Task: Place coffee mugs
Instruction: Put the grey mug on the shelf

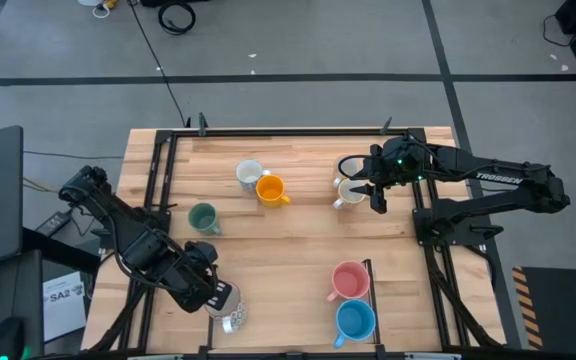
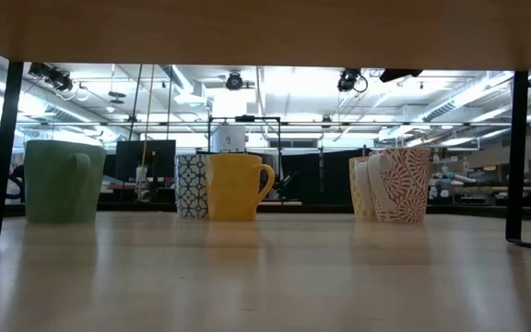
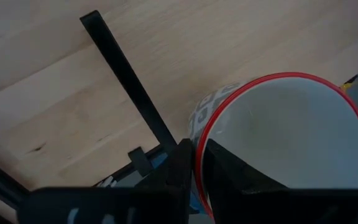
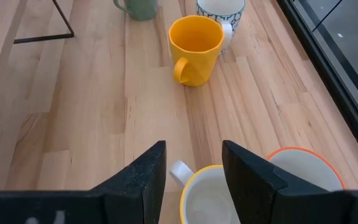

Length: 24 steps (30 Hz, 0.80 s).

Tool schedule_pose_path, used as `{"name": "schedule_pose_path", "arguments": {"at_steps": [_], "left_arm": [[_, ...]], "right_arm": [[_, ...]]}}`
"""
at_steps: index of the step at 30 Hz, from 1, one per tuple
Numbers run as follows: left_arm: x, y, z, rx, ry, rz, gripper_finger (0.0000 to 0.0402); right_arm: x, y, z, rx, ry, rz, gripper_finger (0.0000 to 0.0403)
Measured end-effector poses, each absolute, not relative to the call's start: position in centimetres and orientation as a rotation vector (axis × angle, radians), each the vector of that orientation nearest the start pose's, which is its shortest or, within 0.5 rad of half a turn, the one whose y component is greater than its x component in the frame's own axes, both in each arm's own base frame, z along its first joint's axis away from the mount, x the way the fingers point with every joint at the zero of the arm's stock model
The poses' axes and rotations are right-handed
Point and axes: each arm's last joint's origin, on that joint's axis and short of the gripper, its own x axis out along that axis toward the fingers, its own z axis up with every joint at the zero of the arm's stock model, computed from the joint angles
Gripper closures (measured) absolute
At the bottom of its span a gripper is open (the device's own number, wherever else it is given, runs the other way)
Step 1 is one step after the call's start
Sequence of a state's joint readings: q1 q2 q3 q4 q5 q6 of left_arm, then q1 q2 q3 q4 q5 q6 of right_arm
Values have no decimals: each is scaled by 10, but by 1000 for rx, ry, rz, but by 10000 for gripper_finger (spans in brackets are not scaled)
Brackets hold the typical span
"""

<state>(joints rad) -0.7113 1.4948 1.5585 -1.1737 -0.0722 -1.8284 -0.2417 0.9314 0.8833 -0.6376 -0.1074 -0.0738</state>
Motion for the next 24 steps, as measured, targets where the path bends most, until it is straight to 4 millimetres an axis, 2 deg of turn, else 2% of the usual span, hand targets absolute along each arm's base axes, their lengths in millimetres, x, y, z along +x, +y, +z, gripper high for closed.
{"name": "schedule_pose_path", "arguments": {"at_steps": [14, 24], "left_arm": [[217, -185, 357, -1184, 1146, 489, 355], [218, -186, 358, -1204, 1162, 462, 305]], "right_arm": [[180, -41, 302, 48, 680, -104, 240], [180, -41, 302, 48, 680, -104, 240]]}}
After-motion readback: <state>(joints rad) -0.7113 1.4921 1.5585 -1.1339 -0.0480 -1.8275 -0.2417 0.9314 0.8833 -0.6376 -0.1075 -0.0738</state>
